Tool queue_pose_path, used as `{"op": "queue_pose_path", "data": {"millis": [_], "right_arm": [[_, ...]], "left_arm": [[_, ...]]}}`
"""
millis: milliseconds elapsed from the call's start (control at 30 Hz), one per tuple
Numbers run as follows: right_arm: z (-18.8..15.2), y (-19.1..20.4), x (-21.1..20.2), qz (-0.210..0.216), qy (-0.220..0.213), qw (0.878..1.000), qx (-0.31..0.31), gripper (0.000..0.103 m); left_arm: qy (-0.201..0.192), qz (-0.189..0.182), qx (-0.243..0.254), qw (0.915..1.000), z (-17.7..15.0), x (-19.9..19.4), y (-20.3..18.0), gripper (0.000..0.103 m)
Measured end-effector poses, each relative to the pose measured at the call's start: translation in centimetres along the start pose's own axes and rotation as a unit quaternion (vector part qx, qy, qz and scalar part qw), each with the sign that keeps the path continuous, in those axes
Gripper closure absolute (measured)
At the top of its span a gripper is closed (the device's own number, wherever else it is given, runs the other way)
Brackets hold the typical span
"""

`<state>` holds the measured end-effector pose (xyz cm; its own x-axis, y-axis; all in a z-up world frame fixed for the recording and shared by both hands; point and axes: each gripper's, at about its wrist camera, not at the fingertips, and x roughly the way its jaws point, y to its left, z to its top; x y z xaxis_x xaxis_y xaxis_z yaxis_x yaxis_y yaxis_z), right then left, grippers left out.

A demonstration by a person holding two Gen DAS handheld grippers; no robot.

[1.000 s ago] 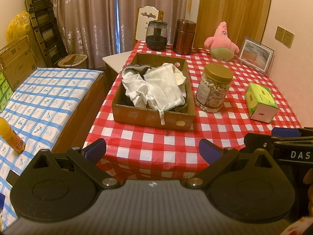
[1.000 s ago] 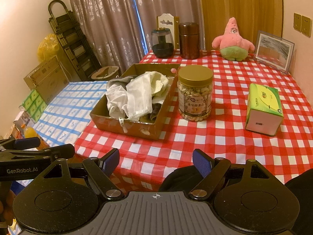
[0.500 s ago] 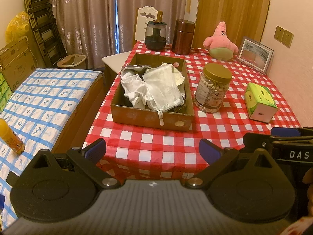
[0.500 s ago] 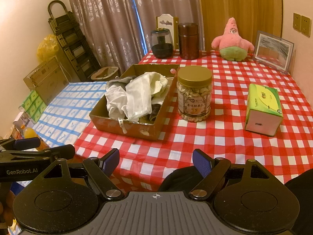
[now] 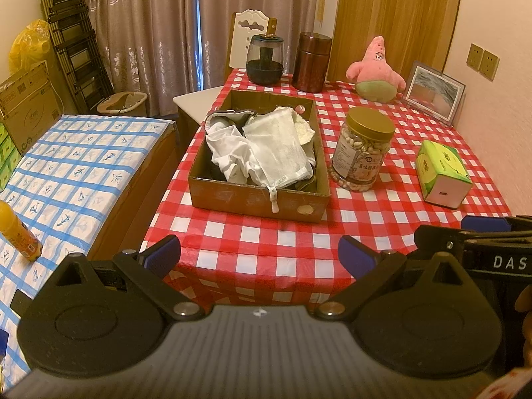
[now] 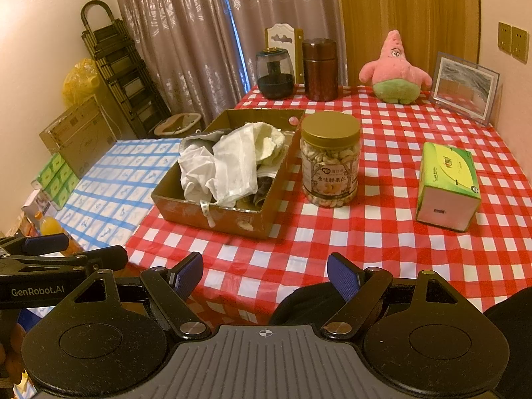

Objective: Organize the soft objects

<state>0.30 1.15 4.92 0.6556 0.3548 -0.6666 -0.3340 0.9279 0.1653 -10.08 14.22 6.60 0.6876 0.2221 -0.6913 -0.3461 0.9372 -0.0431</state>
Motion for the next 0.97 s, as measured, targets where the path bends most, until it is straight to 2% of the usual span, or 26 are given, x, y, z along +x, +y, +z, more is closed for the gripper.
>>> {"op": "queue_pose_path", "data": {"millis": [967], "right_arm": [[-0.04,-0.09,-0.02,0.0,0.0,1.0,0.001,0.022]], "left_arm": [[-0.002,-0.008,-0.006,0.9999,-0.41,0.23,-0.13,0.002]]}}
